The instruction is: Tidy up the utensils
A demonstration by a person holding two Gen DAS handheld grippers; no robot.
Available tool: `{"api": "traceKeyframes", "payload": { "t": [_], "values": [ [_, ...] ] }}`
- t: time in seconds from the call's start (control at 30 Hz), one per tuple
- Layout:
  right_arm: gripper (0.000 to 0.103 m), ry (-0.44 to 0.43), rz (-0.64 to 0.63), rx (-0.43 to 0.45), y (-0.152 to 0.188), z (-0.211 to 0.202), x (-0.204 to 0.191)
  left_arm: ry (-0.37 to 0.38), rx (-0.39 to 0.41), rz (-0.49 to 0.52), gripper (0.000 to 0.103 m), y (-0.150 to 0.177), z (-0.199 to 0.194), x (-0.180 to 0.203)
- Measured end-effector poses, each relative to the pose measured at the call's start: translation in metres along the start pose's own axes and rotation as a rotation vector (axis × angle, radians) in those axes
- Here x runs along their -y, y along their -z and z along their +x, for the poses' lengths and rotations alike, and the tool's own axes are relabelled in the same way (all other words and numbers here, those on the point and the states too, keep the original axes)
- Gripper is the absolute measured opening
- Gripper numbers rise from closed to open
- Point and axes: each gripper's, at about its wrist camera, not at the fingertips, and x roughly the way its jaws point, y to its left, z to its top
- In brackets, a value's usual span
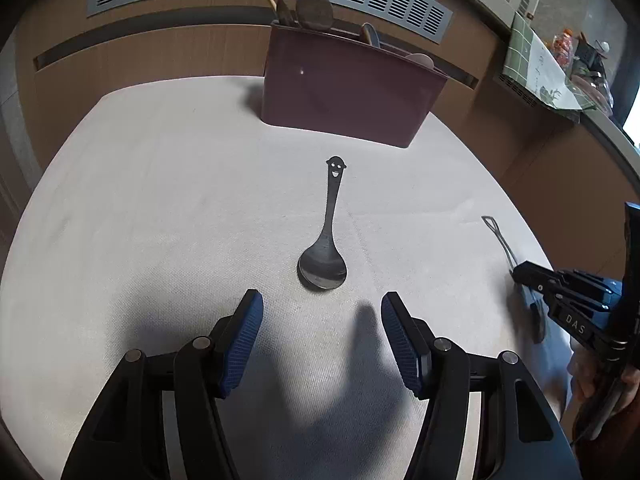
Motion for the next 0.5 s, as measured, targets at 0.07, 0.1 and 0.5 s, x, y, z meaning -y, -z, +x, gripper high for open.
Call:
{"api": "traceKeyframes", "payload": {
  "t": [0.07,0.1,0.5],
  "values": [
    [0.005,-0.001,0.009,0.019,-0.007,-0.003,0.001,-0.004,-0.002,-0.01,0.062,-0.001,0.001,0.0],
    [0.005,-0.023,0.022,0.029,-0.011,-0.004,0.003,-0.006,-0.003,-0.014,0.062,-0.002,0.002,0.0],
    [0.005,-0.137,0.077,0.146,-0.03,-0.029,0.003,-0.086,0.0,0.032,0.062,-0.009,0.013,0.011]
  ]
}}
